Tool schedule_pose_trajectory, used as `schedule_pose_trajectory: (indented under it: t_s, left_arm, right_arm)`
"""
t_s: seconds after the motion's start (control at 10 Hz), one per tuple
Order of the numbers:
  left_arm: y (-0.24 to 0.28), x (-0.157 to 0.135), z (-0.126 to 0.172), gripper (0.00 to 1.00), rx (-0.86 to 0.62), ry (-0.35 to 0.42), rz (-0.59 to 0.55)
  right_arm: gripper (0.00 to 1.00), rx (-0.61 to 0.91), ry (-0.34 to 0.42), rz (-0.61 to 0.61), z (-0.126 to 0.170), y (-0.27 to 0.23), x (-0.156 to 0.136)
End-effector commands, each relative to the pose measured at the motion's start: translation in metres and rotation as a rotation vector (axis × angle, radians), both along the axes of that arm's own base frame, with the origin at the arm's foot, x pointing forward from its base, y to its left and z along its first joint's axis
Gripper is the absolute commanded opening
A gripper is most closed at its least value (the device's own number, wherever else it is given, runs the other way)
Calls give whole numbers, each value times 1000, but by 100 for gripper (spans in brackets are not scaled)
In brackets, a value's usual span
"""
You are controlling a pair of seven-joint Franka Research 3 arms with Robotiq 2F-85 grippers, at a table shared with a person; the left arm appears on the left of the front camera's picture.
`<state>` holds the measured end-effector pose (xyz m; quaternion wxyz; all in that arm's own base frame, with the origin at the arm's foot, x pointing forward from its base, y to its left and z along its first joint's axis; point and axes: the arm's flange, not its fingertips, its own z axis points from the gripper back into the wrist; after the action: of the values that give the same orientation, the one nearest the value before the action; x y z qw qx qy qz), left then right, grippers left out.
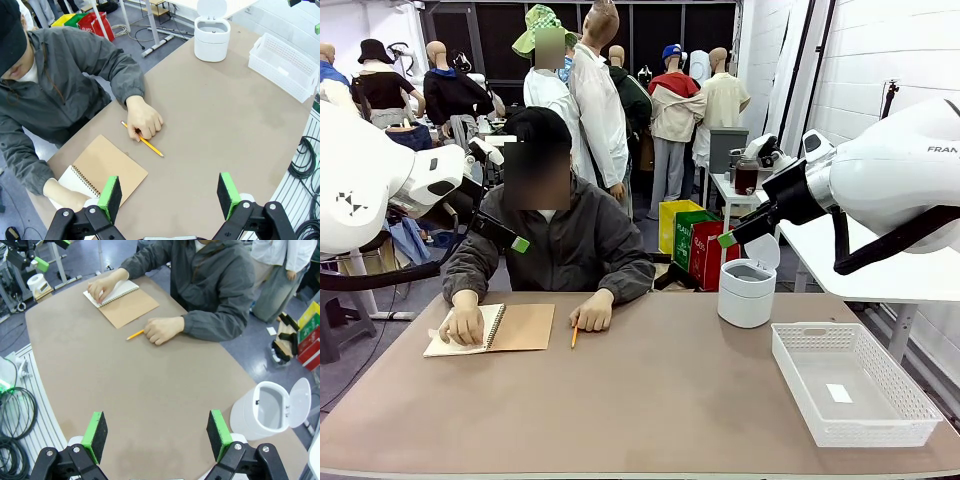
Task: Sort the paper based on its condition.
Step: If a person hands you a paper, place it in the Organizing basket , and if it's crumpled, put it in the Trash can.
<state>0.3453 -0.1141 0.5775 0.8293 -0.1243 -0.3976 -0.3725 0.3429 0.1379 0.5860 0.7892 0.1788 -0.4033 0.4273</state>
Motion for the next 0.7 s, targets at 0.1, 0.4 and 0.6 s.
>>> schedule_pose_trajectory:
  t_s: [0.1,0.4,0.6]
  left_arm:
    - [1,0,1,100,-1,8,-2]
    - [1,0,1,100,-1,8,-2]
    - [1,0,1,100,-1,8,-2]
  right_arm:
    - [100,3,7,6,0,-1,0]
    - [100,3,7,6,0,-1,0]
    - [100,3,7,6,0,-1,0]
